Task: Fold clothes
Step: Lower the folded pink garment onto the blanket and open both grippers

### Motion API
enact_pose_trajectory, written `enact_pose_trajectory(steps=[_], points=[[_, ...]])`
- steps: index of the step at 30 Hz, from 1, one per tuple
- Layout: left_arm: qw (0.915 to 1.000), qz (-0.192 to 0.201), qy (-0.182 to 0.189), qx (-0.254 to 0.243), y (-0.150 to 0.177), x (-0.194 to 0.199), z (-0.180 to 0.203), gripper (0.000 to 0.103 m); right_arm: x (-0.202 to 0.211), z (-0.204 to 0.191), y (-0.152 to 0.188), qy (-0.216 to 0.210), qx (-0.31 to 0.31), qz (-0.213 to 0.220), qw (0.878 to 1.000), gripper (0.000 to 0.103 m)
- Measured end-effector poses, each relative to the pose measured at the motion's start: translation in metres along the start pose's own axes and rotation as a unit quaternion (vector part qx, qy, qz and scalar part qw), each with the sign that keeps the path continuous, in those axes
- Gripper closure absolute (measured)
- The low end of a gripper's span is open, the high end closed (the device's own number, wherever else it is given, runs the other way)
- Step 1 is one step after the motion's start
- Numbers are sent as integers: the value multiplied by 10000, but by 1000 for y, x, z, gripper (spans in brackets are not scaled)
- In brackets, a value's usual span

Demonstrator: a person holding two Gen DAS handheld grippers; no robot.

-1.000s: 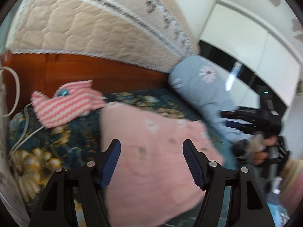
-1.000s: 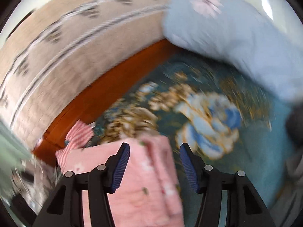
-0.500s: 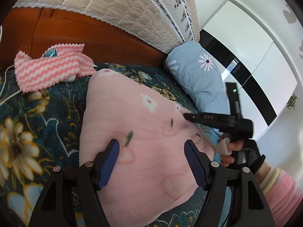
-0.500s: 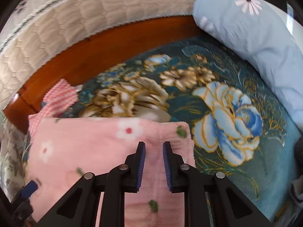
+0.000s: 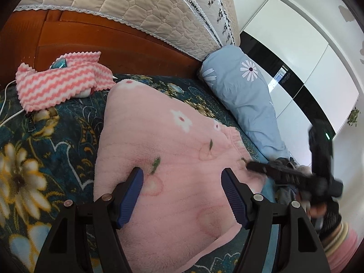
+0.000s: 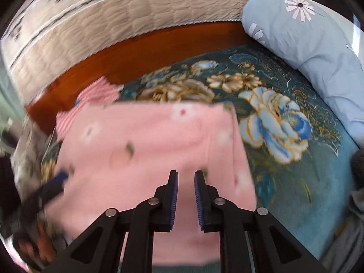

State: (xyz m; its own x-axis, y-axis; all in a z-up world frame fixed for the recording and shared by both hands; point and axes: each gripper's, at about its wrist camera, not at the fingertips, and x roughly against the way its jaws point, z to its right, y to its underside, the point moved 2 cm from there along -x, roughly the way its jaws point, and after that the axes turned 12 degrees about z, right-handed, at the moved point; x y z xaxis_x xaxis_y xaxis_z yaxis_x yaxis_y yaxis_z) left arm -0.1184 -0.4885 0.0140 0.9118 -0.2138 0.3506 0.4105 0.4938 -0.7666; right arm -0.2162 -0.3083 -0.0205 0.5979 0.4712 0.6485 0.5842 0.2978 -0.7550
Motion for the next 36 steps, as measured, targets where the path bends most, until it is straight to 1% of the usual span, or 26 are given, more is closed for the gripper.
enact_pose_trajectory(steps=[2, 6, 10, 14, 16, 18, 20, 23, 25, 26, 28, 30, 31, 32, 35, 36], points=[[10000, 4, 15, -1, 1, 0, 0, 31, 6, -5, 11, 44, 65, 86, 9999, 86], [9999, 14, 86, 86, 1, 1, -3, 31, -3, 4, 27, 6, -187, 28, 9998, 86], [9998, 19, 114, 149, 1, 1, -4, 31, -17, 7, 32, -27, -370, 11, 9993, 86], [9995, 17, 61, 300, -1, 3, -2, 31, -26, 9, 35, -30, -489, -9, 9988, 89], [9994, 19, -12, 338, -2, 7, 2, 31, -21, 11, 35, -17, -610, 40, 9981, 89], [9994, -2, -112, 318, -3, 13, 8, 31, -9, 13, 37, -103, -846, 152, 9962, 86], [9993, -45, -217, 302, -3, 18, 15, 31, 5, 17, 41, -226, -1007, 231, 9944, 86], [9988, -155, -321, 333, -1, 26, 29, 31, 27, 19, 53, -355, -1205, 206, 9919, 85], [9987, -259, -337, 280, 5, 30, 43, 31, 33, 25, 64, -254, -1343, 50, 9906, 83], [9985, -309, -388, 213, 8, 31, 52, 31, 34, 28, 69, -191, -1370, -7, 9904, 81], [9979, -388, -497, 110, 17, 33, 67, 31, 37, 31, 77, -112, -1366, -111, 9905, 81], [9971, -454, -601, 101, 25, 33, 78, 31, 39, 32, 84, -8, -1237, -212, 9921, 81], [9961, -470, -732, 134, 31, 31, 82, 31, 40, 33, 86, 55, -1125, -237, 9934, 81], [9949, -472, -874, 166, 37, 30, 85, 31, 41, 33, 88, 98, -1008, -252, 9945, 78], [9891, -344, -1397, 324, 64, 29, 90, 31, 41, 34, 94, 188, -688, -285, 9970, 59], [9869, -342, -1530, 381, 75, 29, 92, 31, 41, 35, 95, 233, -608, -266, 9975, 57]])
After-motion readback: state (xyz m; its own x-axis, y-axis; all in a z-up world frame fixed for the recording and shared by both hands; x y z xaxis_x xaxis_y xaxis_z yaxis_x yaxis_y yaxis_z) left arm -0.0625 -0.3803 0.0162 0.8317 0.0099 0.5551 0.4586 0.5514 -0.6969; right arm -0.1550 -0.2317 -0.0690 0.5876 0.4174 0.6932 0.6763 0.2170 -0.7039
